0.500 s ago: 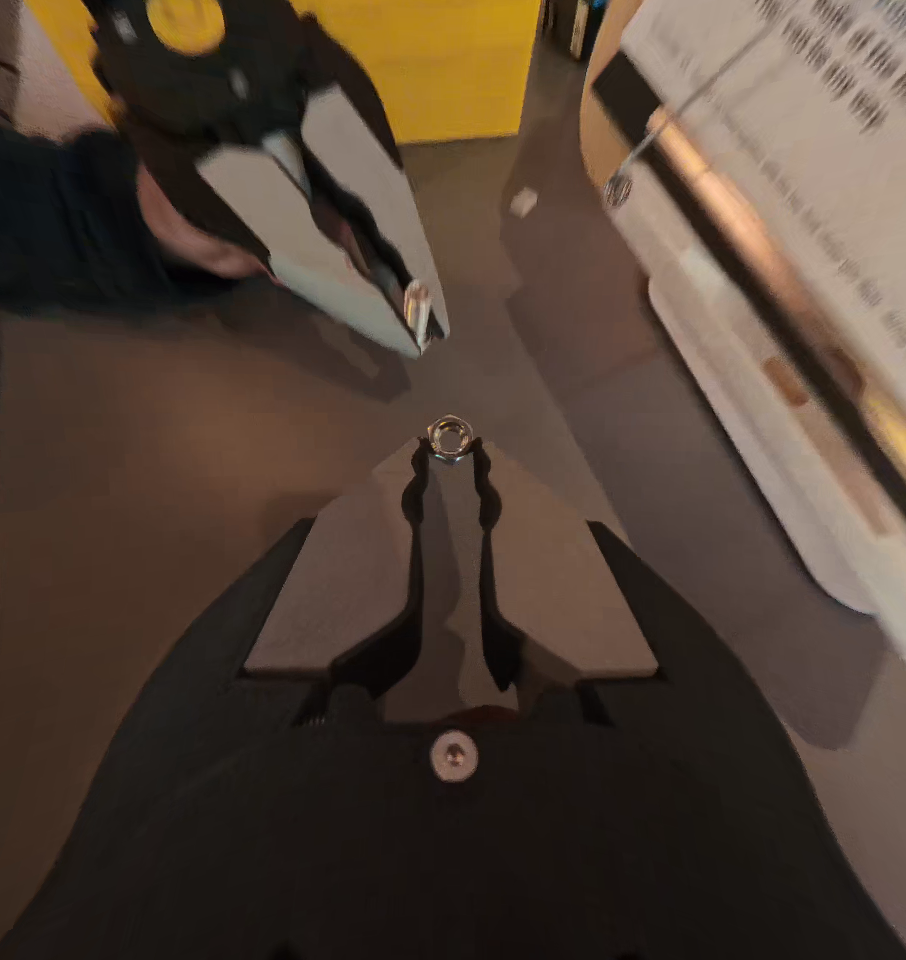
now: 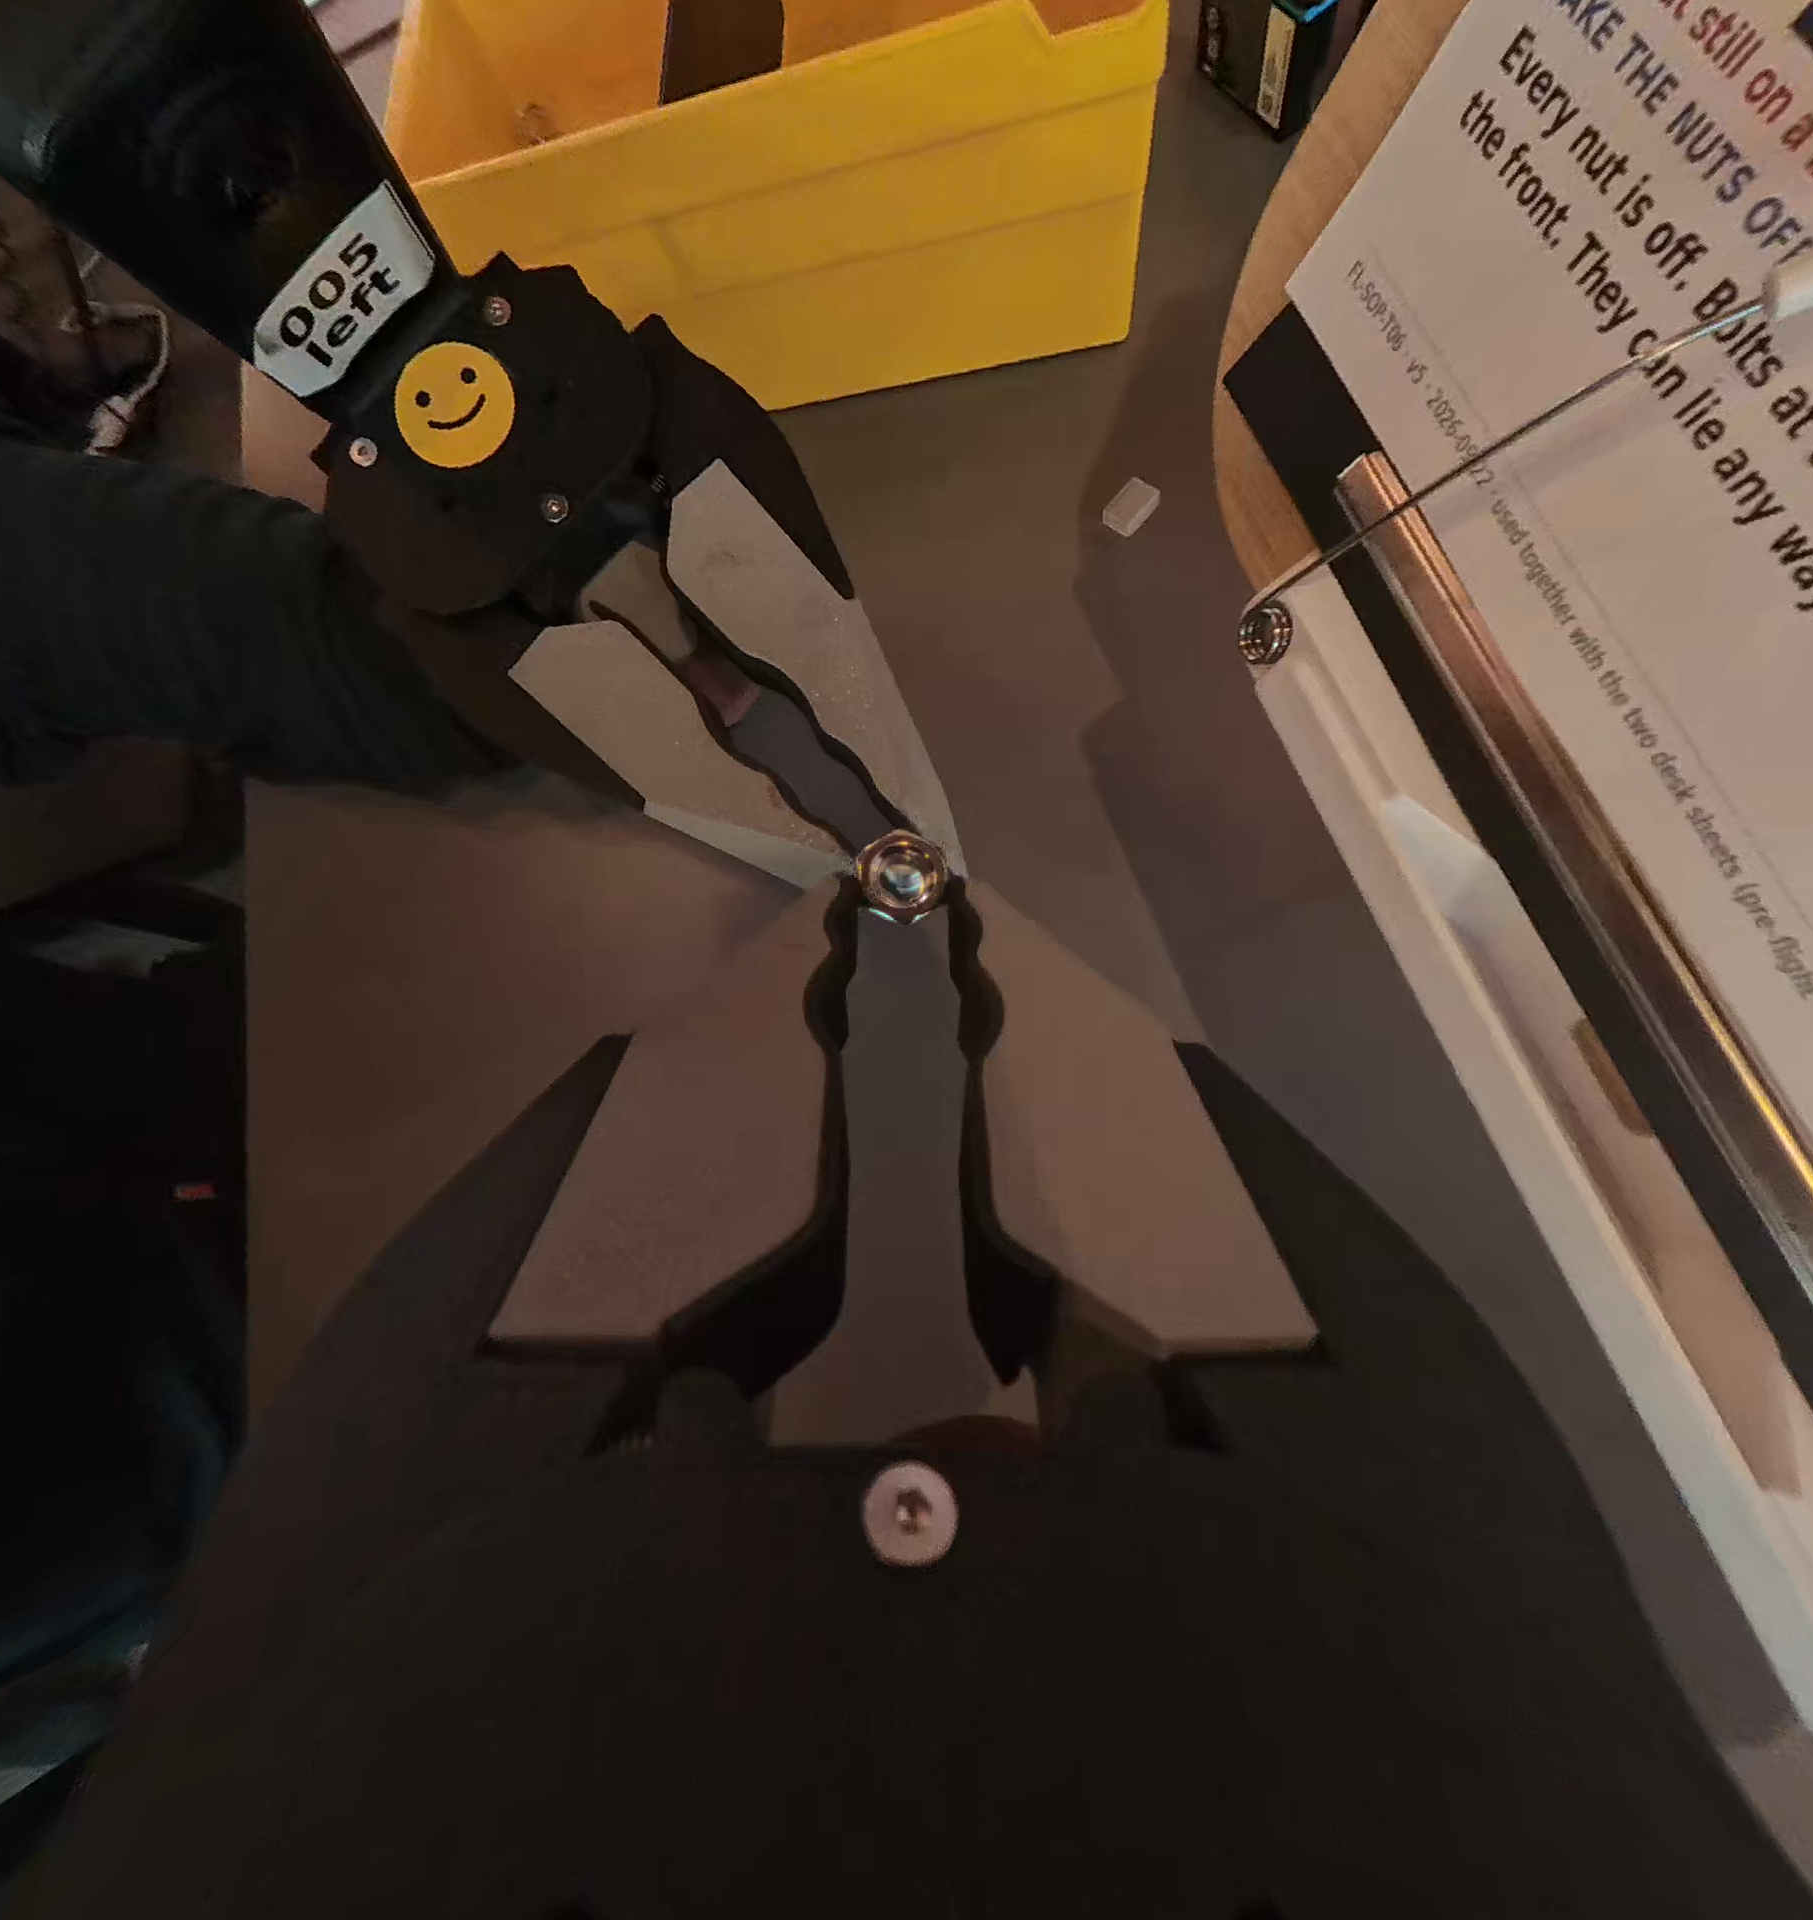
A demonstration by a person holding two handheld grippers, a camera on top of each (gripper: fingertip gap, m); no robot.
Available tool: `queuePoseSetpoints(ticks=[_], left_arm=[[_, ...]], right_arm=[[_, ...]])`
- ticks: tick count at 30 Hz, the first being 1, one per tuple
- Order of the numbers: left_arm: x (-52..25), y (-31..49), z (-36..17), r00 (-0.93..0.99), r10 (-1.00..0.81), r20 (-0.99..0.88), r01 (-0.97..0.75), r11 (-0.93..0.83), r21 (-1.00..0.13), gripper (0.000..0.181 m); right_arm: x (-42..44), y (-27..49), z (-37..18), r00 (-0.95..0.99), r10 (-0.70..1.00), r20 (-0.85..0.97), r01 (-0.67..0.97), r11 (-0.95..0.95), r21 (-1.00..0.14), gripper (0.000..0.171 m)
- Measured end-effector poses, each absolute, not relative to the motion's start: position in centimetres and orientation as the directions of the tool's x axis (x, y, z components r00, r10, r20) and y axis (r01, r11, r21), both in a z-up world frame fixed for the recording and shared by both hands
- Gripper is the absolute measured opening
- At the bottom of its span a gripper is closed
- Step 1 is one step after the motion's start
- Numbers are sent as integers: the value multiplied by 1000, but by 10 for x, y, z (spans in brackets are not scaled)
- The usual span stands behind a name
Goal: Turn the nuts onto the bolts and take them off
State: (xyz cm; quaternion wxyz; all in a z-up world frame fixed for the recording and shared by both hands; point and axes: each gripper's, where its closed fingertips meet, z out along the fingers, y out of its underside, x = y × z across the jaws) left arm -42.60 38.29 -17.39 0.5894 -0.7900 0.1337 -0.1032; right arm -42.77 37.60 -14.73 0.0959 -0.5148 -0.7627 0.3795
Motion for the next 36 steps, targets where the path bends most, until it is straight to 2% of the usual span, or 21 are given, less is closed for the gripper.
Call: queuePoseSetpoints(ticks=[26, 36], left_arm=[[-420, 383, -172, 941, -337, -42, -133, -253, -958, 8], [-421, 382, -165, 940, -340, -18, -99, -222, -970, 7]], right_arm=[[-428, 373, -151, -418, 873, -251, 743, 170, -647, 14], [-429, 372, -145, -417, 869, -268, 731, 145, -667, 13]])
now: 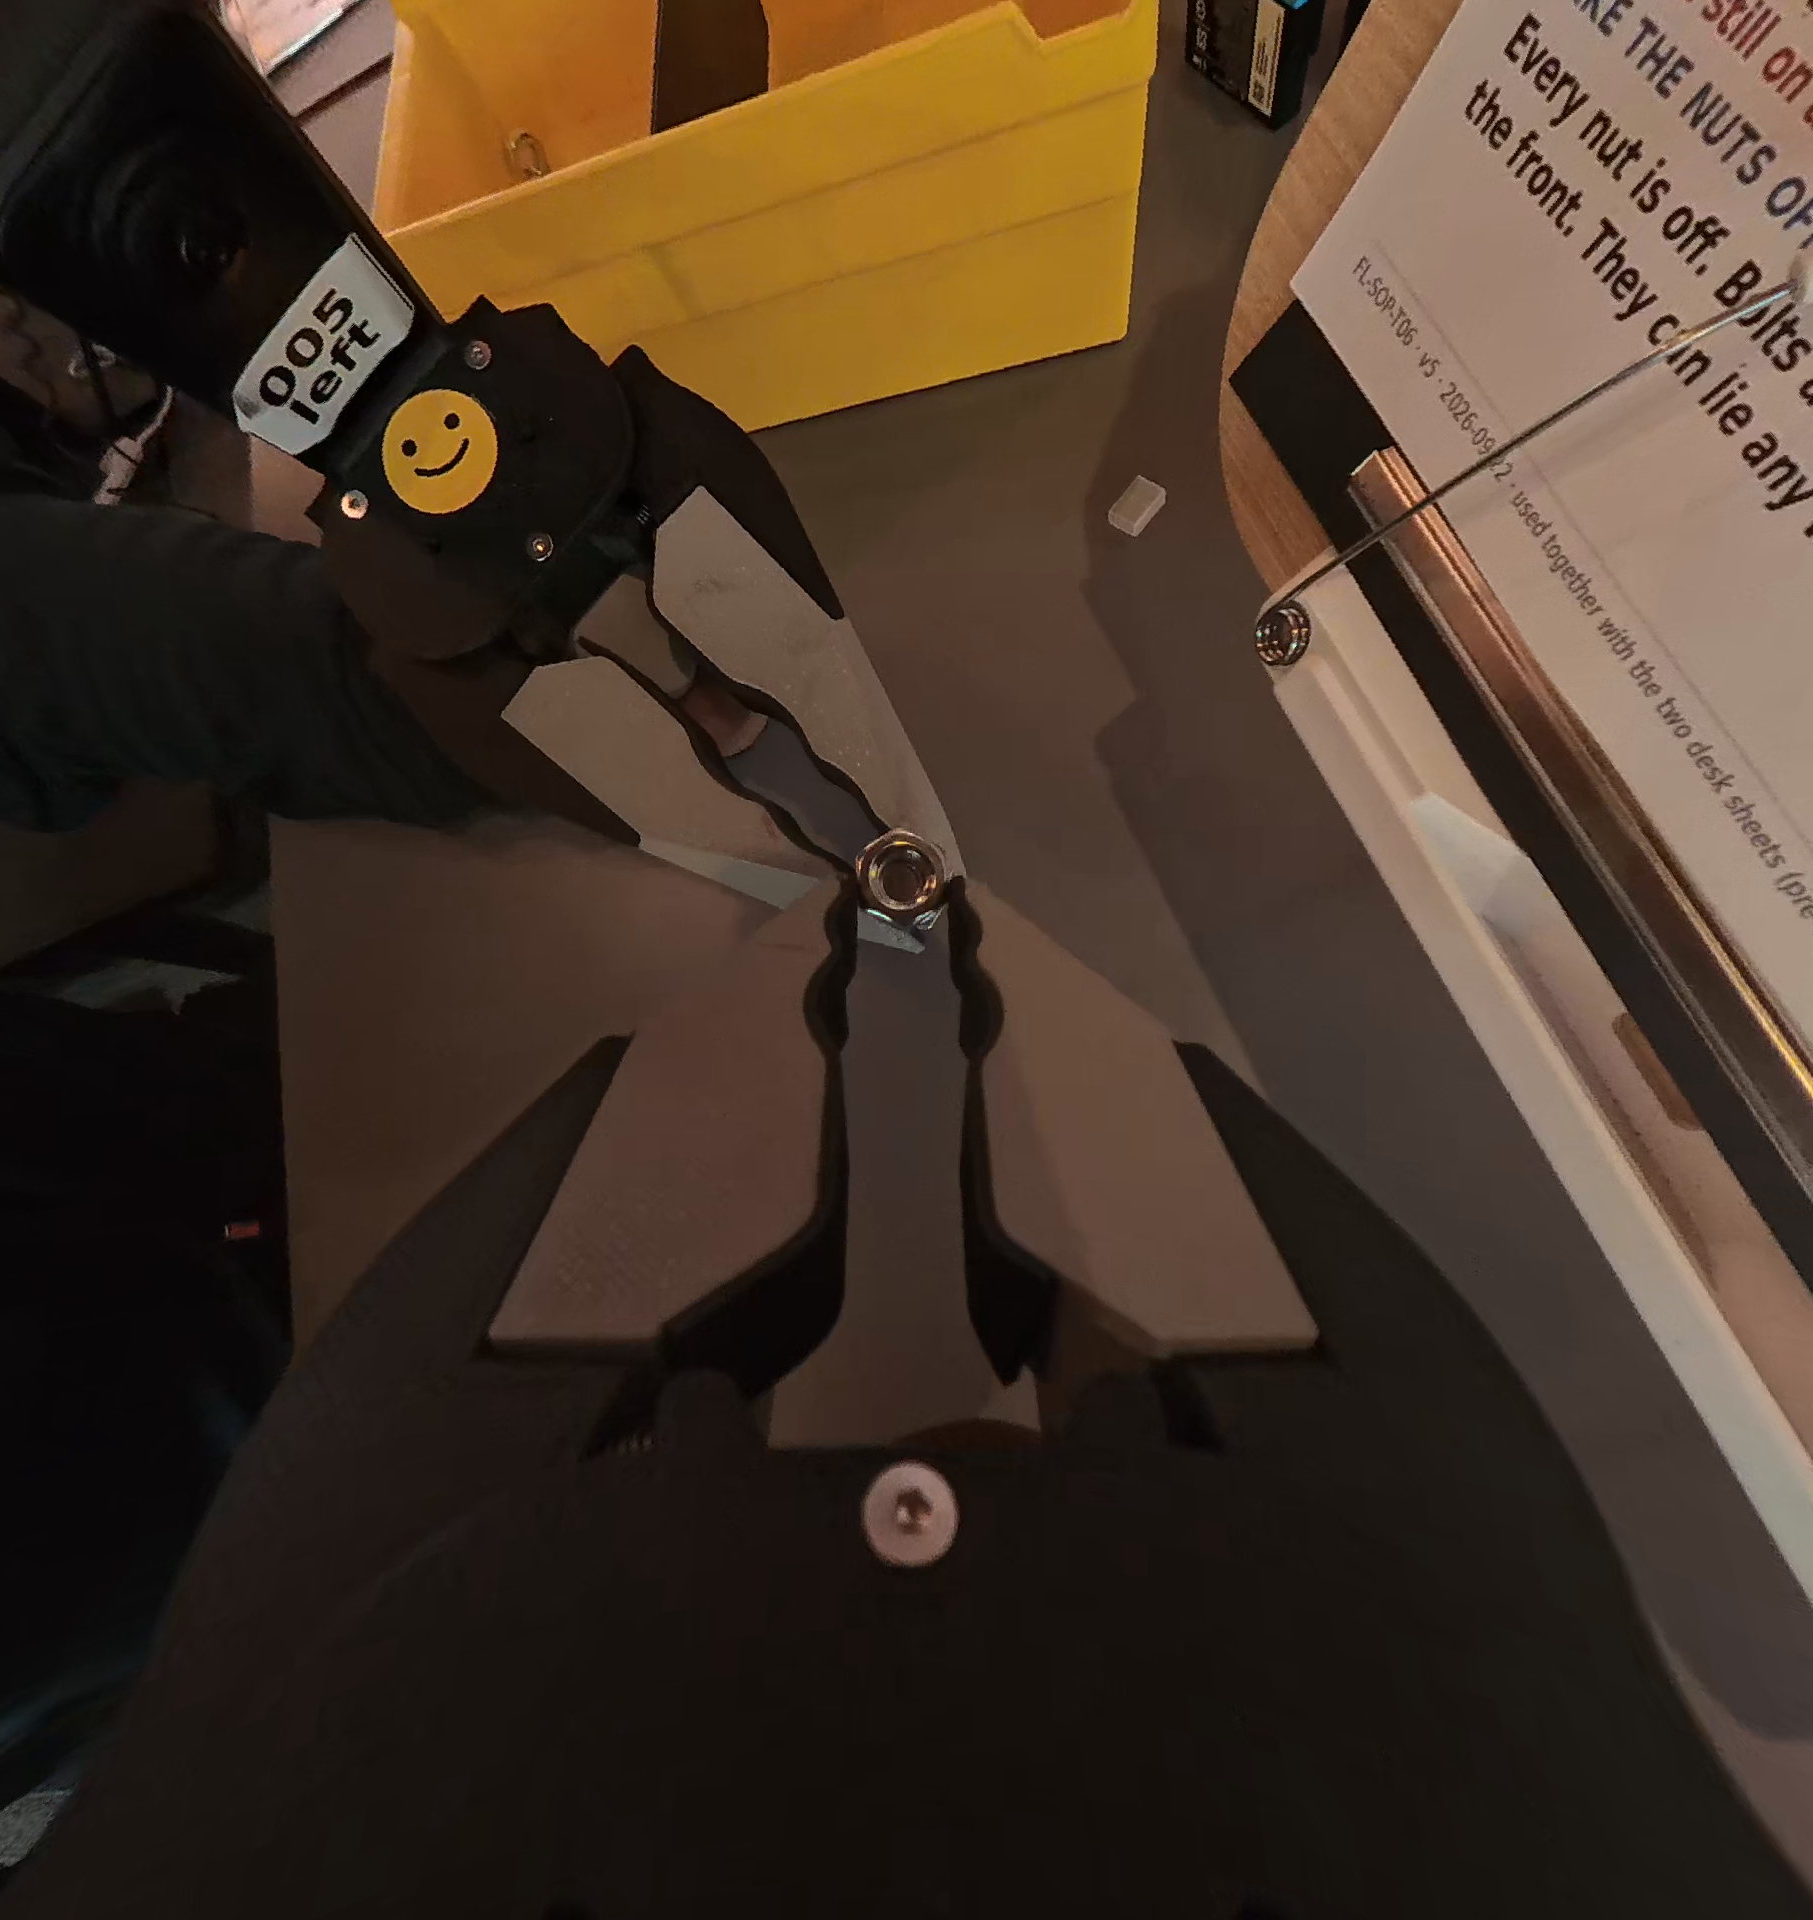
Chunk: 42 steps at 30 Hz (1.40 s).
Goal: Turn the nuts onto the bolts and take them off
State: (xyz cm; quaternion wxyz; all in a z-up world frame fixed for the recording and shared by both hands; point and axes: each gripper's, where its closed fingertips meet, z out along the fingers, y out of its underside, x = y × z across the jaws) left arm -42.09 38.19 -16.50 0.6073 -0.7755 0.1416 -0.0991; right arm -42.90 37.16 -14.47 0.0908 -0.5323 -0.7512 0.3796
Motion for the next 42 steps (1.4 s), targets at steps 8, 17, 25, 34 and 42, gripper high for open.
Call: queuePoseSetpoints(ticks=[8, 17, 25, 34, 42], left_arm=[[-415, 382, -153, 934, -348, -78, -130, -126, -984, 7], [-412, 382, -146, 934, -353, -46, -86, -98, -991, 7], [-414, 382, -145, 928, -372, 34, -9, -114, -993, 7], [-413, 381, -144, 927, -373, 24, -17, -105, -994, 6], [-412, 381, -144, 924, -383, 25, -15, -102, -995, 7]], right_arm=[[-423, 369, -134, -411, 882, -230, 730, 168, -663, 14], [-421, 368, -127, -395, 908, -137, 750, 233, -620, 14], [-425, 369, -126, -395, 909, -132, 739, 229, -633, 14], [-424, 367, -126, -400, 903, -157, 740, 217, -637, 14], [-425, 365, -121, -419, 892, -169, 722, 214, -658, 22]])
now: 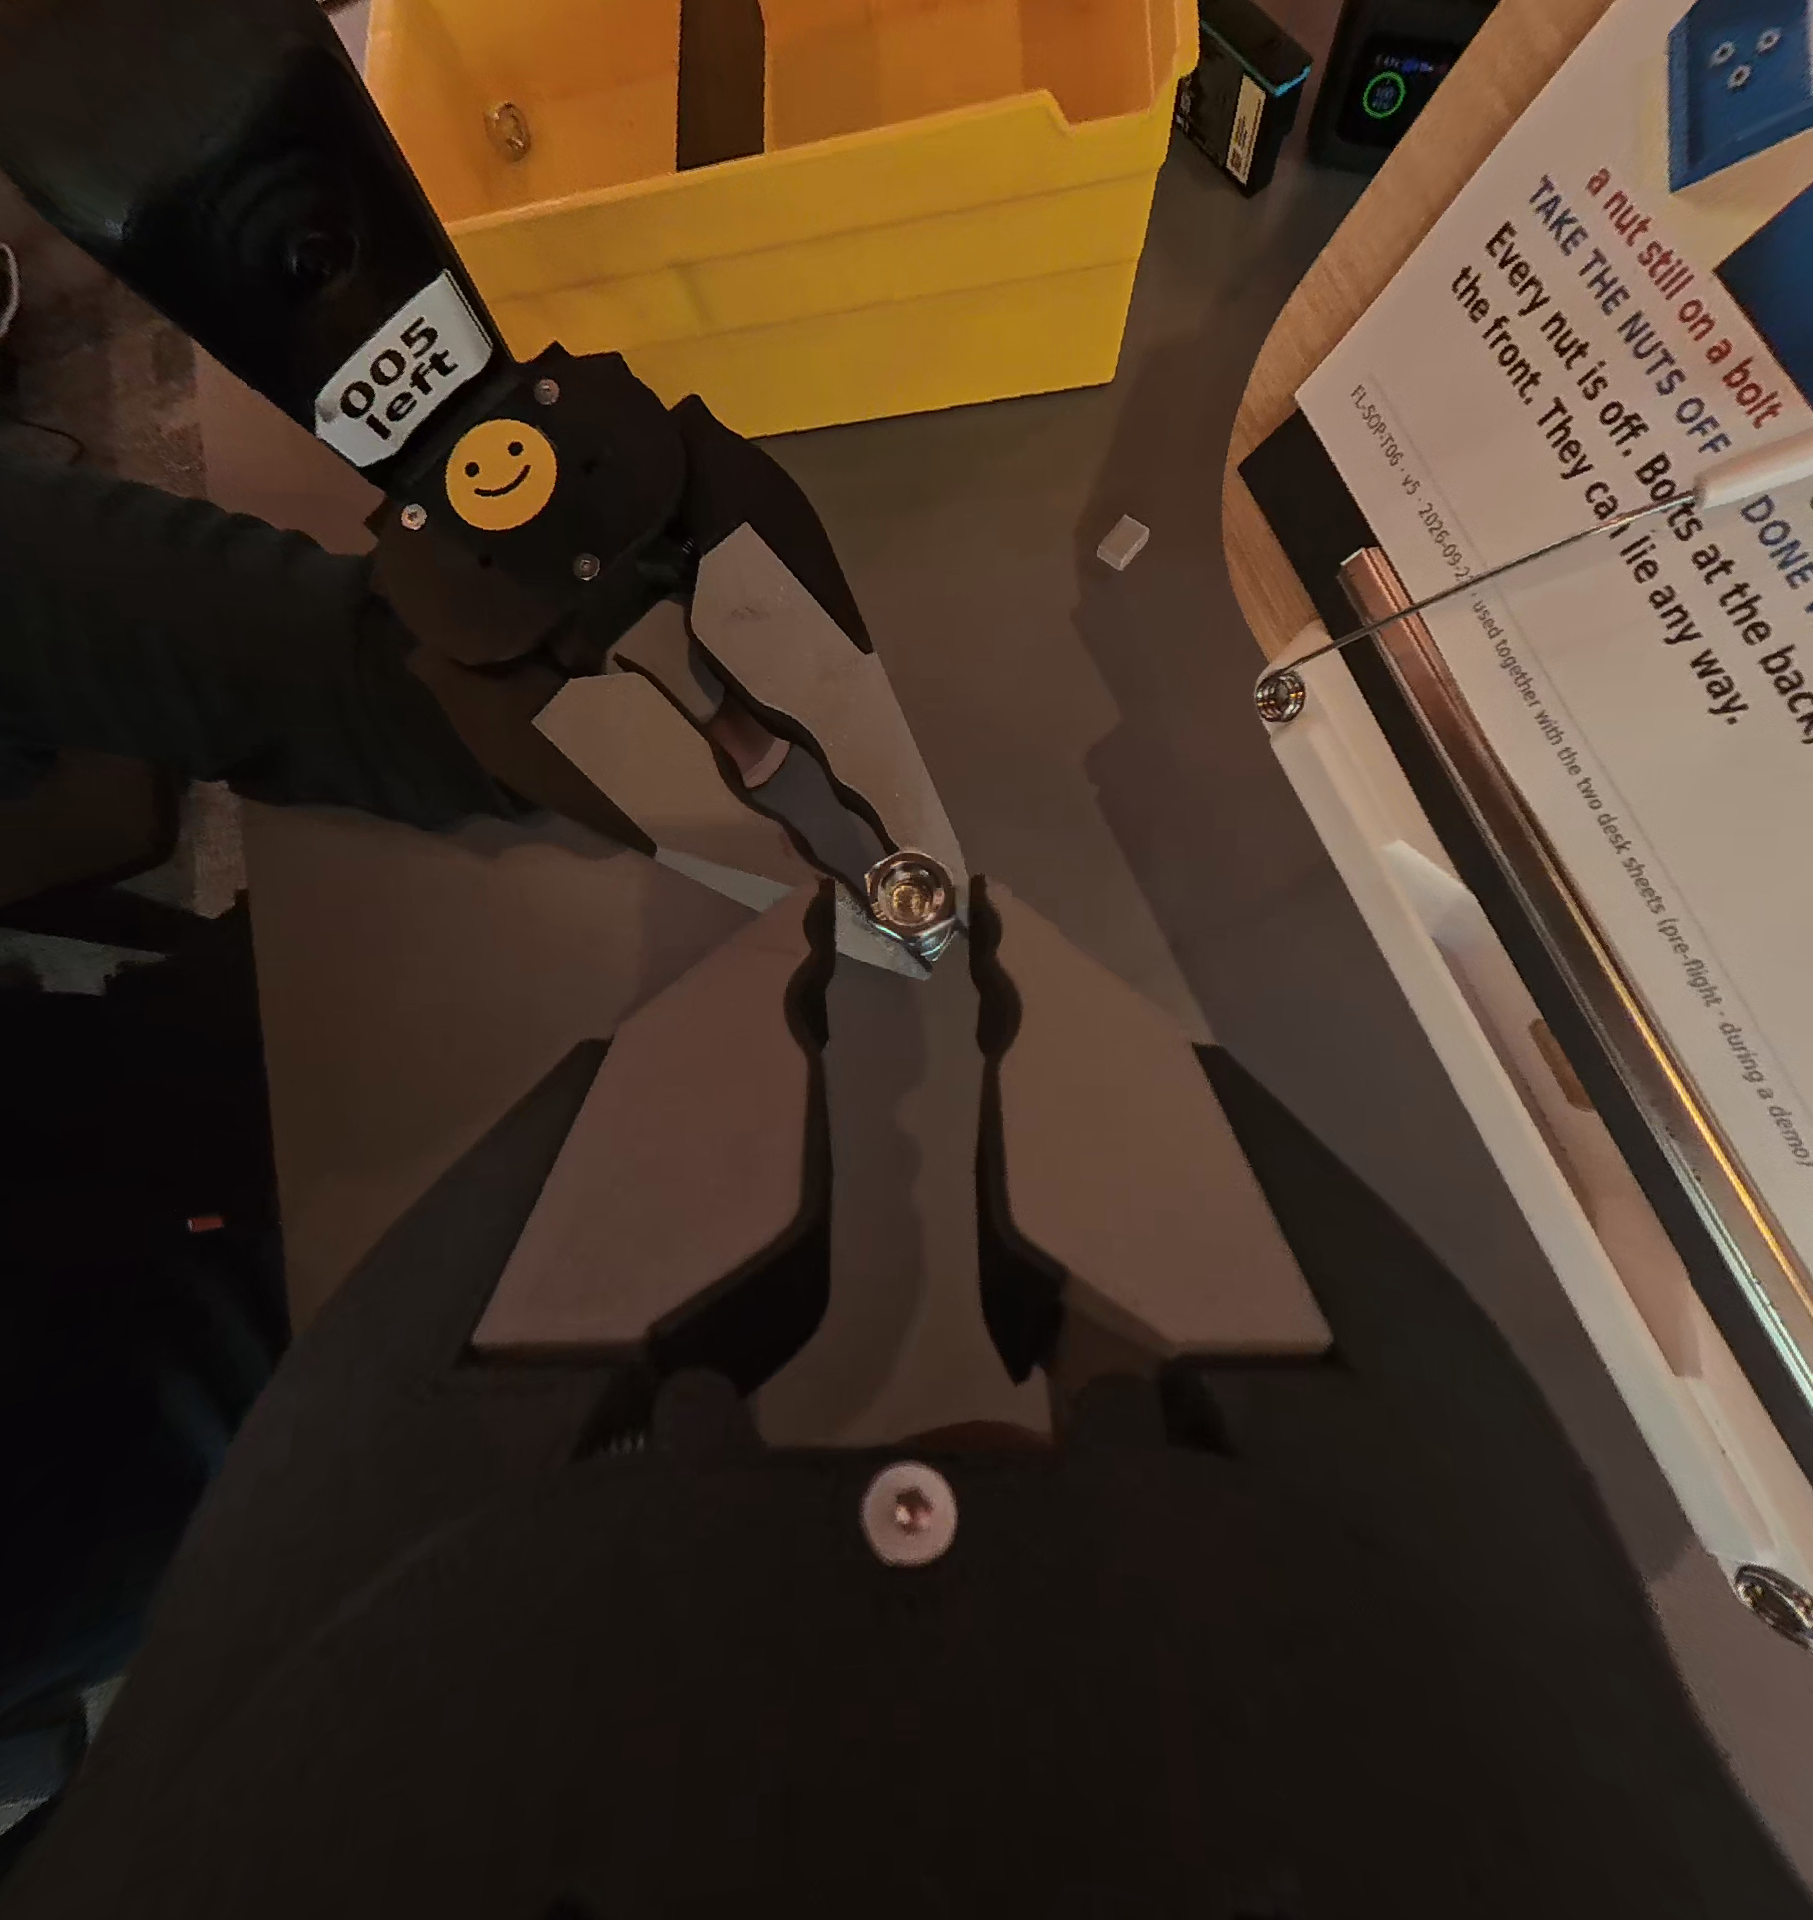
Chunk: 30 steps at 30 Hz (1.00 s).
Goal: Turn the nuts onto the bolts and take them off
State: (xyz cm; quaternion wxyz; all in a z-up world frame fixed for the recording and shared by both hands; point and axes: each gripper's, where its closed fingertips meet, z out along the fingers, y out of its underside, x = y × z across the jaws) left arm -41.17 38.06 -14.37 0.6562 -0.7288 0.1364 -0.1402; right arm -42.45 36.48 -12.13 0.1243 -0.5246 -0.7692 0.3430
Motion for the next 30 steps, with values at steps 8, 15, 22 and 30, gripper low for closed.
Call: queuePoseSetpoints(ticks=[8, 15, 22, 30], left_arm=[[-412, 378, -139, 917, -396, 35, 2, -84, -996, 7], [-401, 366, -129, 883, -469, 4, -10, -28, -1000, 7], [-384, 357, -128, 829, -560, -2, -14, -17, -1000, 7], [-372, 347, -123, 790, -612, -25, -20, 14, -1000, 7]], right_arm=[[-420, 372, -82, -454, 867, -206, 592, 120, -797, 29], [-404, 364, -74, -511, 855, -89, 318, 93, -943, 44], [-373, 354, -107, -496, 866, -56, 203, 53, -978, 54], [-367, 335, -104, -484, 874, 44, 128, 121, -984, 55]])
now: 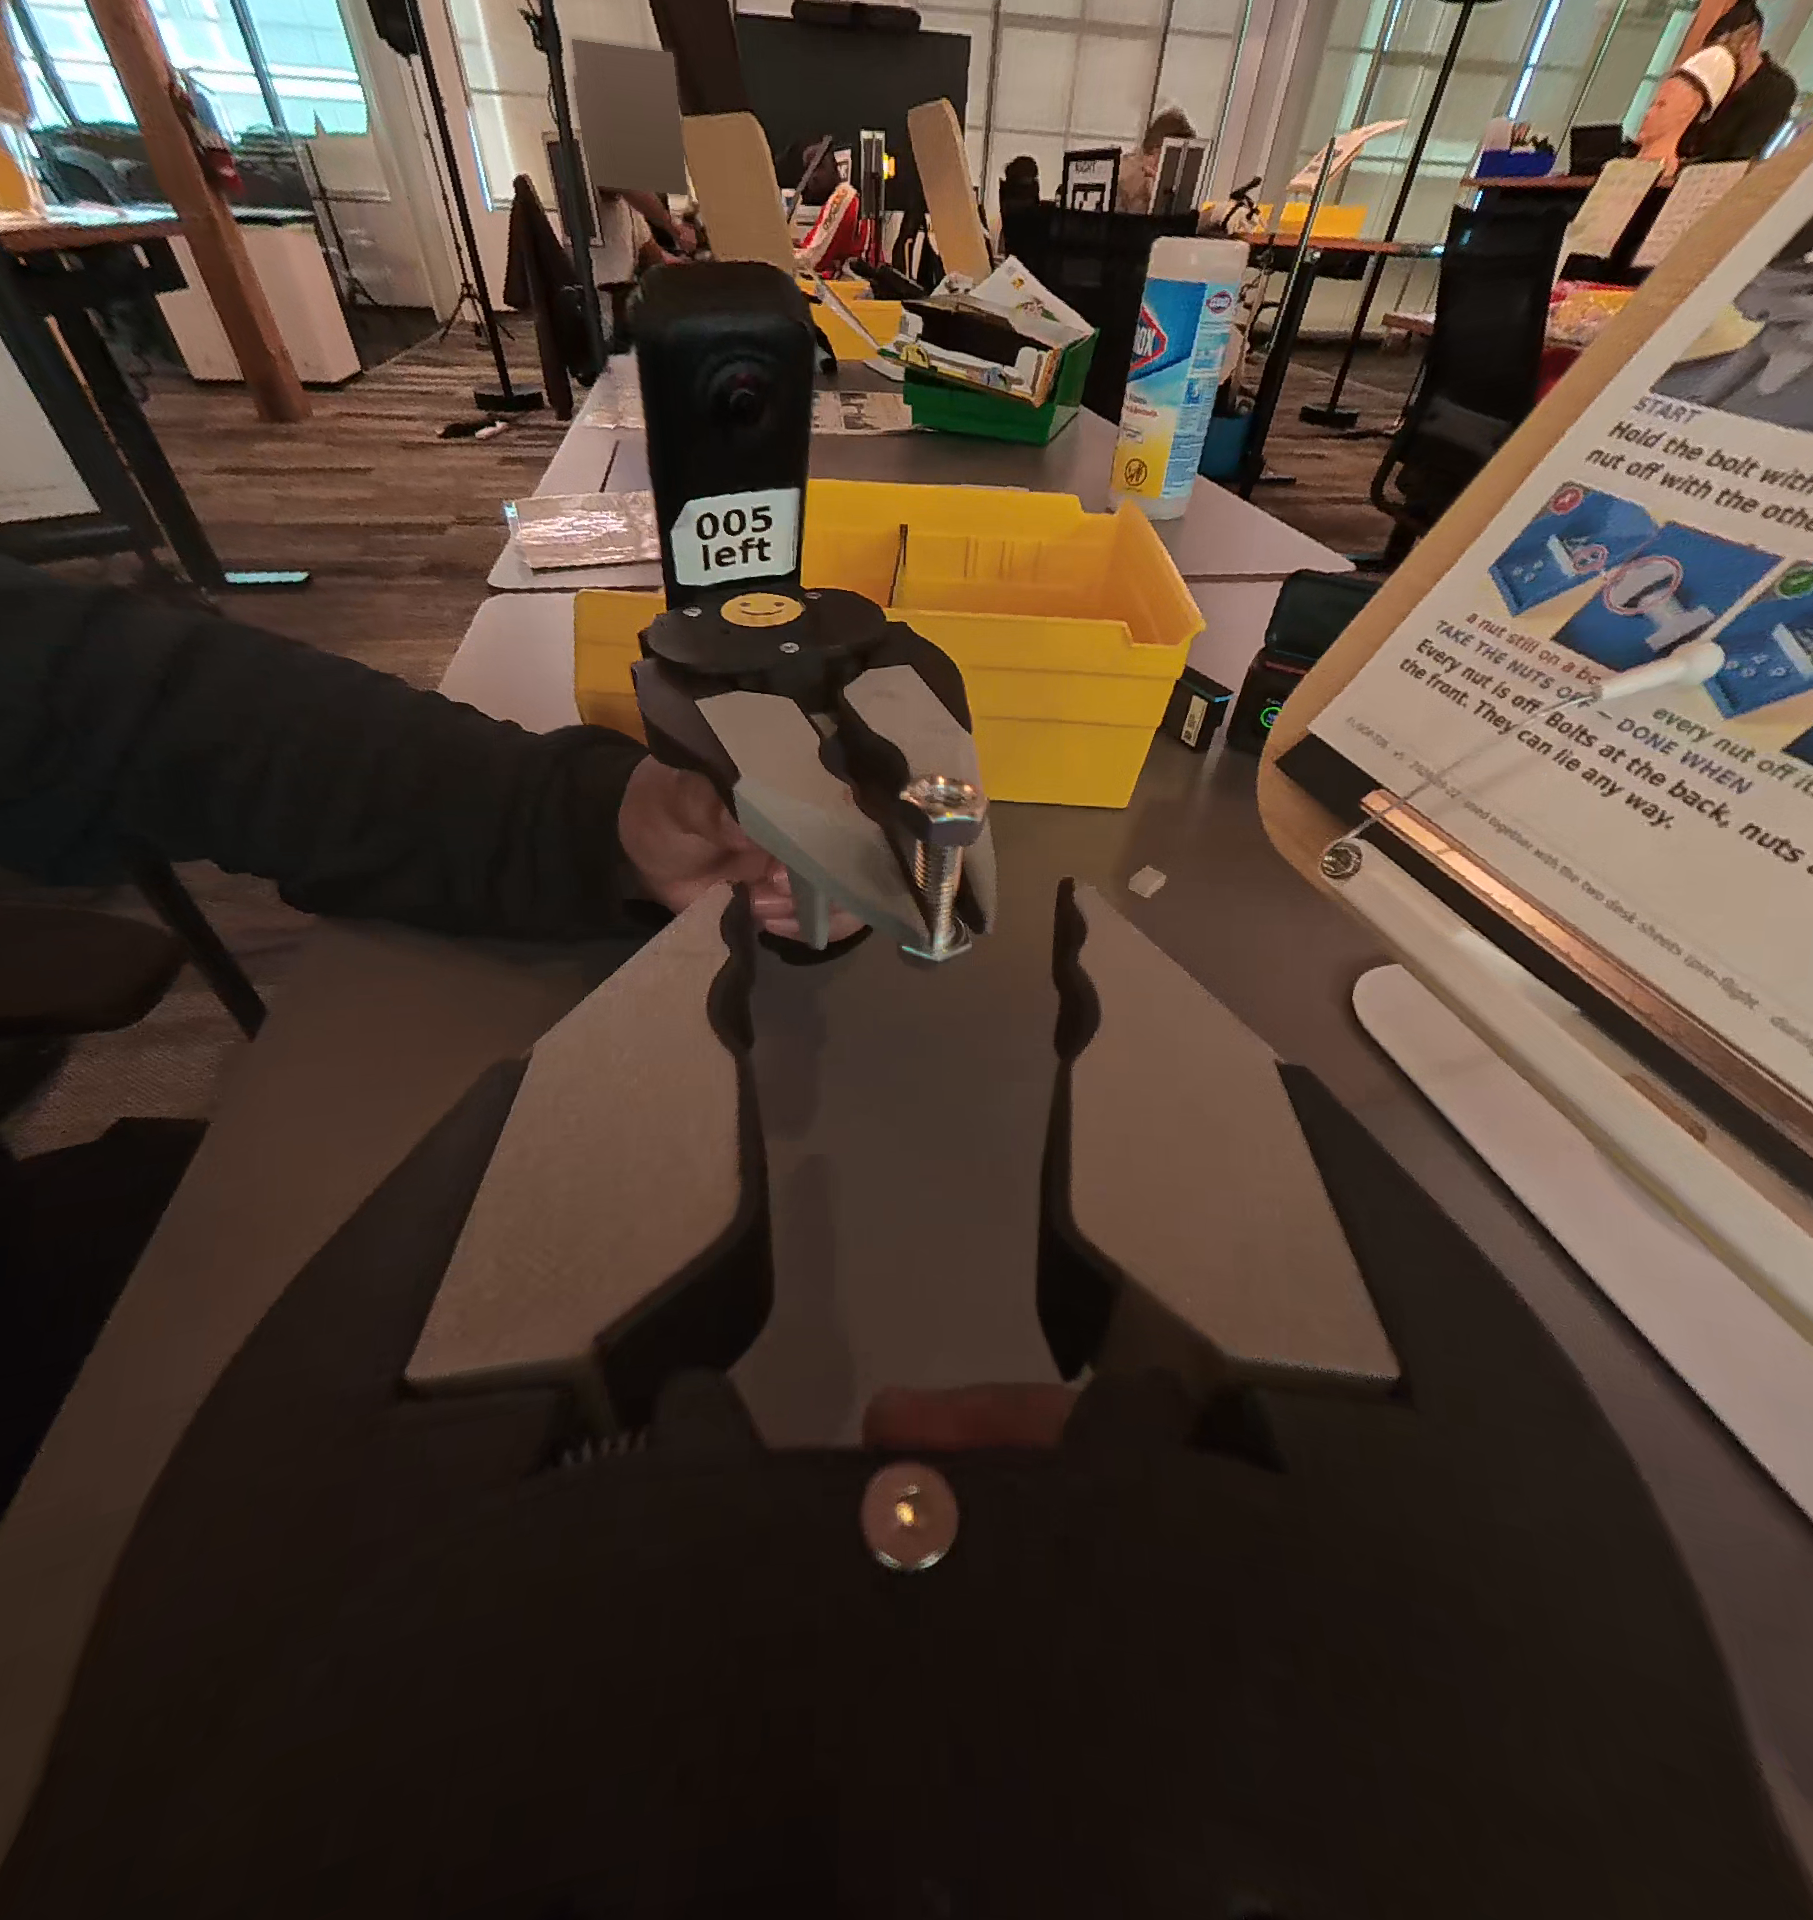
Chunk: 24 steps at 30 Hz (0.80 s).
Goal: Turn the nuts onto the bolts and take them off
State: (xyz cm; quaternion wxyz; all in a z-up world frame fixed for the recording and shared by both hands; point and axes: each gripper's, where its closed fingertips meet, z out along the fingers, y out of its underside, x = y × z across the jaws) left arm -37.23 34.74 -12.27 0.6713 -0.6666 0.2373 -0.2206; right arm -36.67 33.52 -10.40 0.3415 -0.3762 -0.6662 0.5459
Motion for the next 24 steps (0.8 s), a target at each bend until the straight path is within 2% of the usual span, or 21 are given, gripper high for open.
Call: queuePoseSetpoints(ticks=[24], left_arm=[[-368, 350, -126, 791, -612, -7, -17, -10, -1000, 7]], right_arm=[[-370, 321, -106, -499, 865, 42, 125, 120, -985, 54]])
